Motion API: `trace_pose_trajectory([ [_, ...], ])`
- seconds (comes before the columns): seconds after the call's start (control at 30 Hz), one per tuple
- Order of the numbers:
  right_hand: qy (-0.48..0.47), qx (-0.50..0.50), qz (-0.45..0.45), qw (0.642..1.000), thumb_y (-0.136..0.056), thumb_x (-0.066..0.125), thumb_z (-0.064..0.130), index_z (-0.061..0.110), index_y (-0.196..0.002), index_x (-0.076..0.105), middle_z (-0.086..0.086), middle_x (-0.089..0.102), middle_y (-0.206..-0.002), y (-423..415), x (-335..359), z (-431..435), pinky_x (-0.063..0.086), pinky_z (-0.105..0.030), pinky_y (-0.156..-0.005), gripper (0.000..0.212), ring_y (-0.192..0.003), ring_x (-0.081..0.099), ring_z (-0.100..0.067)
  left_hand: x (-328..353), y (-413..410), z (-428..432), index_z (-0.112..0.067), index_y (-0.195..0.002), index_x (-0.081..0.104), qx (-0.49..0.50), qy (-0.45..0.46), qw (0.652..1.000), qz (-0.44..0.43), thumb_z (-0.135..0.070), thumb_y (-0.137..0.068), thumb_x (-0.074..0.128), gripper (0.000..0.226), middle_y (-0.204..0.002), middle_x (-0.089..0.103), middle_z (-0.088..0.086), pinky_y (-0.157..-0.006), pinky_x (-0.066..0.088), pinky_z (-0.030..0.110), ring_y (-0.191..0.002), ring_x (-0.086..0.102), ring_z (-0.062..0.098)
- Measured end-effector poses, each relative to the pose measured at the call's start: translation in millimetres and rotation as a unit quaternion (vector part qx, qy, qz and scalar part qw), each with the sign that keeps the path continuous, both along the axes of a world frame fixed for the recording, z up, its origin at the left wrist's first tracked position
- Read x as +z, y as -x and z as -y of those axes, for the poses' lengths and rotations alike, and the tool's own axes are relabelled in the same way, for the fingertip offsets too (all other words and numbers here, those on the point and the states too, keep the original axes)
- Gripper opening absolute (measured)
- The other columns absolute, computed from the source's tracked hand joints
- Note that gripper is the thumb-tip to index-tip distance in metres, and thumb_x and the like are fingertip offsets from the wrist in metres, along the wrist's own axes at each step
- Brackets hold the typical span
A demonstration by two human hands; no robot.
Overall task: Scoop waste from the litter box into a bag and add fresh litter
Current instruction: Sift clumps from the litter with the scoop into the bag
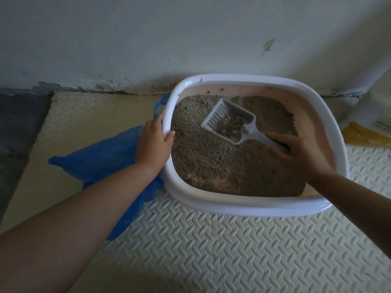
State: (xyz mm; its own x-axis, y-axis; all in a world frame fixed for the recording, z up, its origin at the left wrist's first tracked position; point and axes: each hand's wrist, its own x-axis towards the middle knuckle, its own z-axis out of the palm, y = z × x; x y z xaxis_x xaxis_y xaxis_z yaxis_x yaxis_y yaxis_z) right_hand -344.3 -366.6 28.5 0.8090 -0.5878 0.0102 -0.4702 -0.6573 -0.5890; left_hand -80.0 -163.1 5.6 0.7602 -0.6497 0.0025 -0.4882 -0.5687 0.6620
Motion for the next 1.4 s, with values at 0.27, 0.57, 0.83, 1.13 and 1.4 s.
trace_pose_trajectory([
  [0.27, -0.006, 0.017, 0.020, 1.000, -0.085, 0.058, 0.036, 0.045, -0.121, 0.055, 0.026, 0.062, -0.078, -0.8, 3.1, 2.5, 0.047, -0.030, -0.059, 0.037, -0.068, 0.059, -0.004, -0.9, -1.2, -0.2, -0.014, -0.143, 0.034, -0.002, -0.001, 1.000, -0.001, -0.029, -0.096, 0.051, 0.052, -0.125, 0.047, 0.010, -0.082, 0.047, 0.035, -0.104, 0.054, 0.023],
  [0.57, 0.017, 0.062, -0.021, 0.998, -0.082, 0.068, 0.017, 0.038, -0.118, 0.059, 0.025, 0.062, -0.076, -15.6, 0.2, -1.4, 0.044, -0.019, -0.060, 0.042, -0.071, 0.060, -0.004, -4.0, -0.8, -1.6, -0.017, -0.144, 0.034, 0.012, 0.036, 0.999, -0.035, -0.030, -0.096, 0.052, 0.053, -0.128, 0.047, 0.006, -0.080, 0.044, 0.028, -0.105, 0.052, 0.016],
  [0.83, 0.049, 0.091, -0.148, 0.984, -0.086, 0.064, 0.024, 0.030, -0.113, 0.069, 0.013, 0.060, -0.061, -52.3, 2.5, 1.2, 0.040, -0.025, -0.054, 0.028, -0.055, 0.053, -0.004, -12.0, -4.4, -3.4, -0.018, -0.142, 0.039, 0.044, 0.086, 0.993, -0.073, -0.031, -0.093, 0.057, 0.054, -0.132, 0.049, 0.000, -0.086, 0.041, 0.024, -0.109, 0.050, 0.007],
  [1.13, 0.033, 0.124, -0.142, 0.981, -0.091, 0.059, 0.031, 0.027, -0.110, 0.069, 0.004, 0.067, -0.074, -124.0, -19.6, -8.9, 0.048, -0.029, -0.059, 0.023, -0.060, 0.059, -0.013, -16.0, -5.1, -3.5, -0.022, -0.143, 0.038, 0.064, 0.109, 0.987, -0.099, -0.033, -0.092, 0.058, 0.056, -0.132, 0.047, -0.007, -0.088, 0.043, 0.023, -0.111, 0.049, 0.004],
  [1.4, -0.103, 0.040, -0.025, 0.994, -0.088, 0.065, 0.025, 0.027, -0.119, 0.065, 0.016, 0.064, -0.068, -92.0, -34.1, 2.1, 0.039, -0.018, -0.050, 0.031, -0.049, 0.049, -0.001, -13.7, -5.9, -4.4, -0.023, -0.144, 0.037, 0.052, 0.096, 0.990, -0.092, -0.032, -0.093, 0.057, 0.055, -0.134, 0.044, -0.008, -0.087, 0.037, 0.021, -0.110, 0.042, -0.002],
])
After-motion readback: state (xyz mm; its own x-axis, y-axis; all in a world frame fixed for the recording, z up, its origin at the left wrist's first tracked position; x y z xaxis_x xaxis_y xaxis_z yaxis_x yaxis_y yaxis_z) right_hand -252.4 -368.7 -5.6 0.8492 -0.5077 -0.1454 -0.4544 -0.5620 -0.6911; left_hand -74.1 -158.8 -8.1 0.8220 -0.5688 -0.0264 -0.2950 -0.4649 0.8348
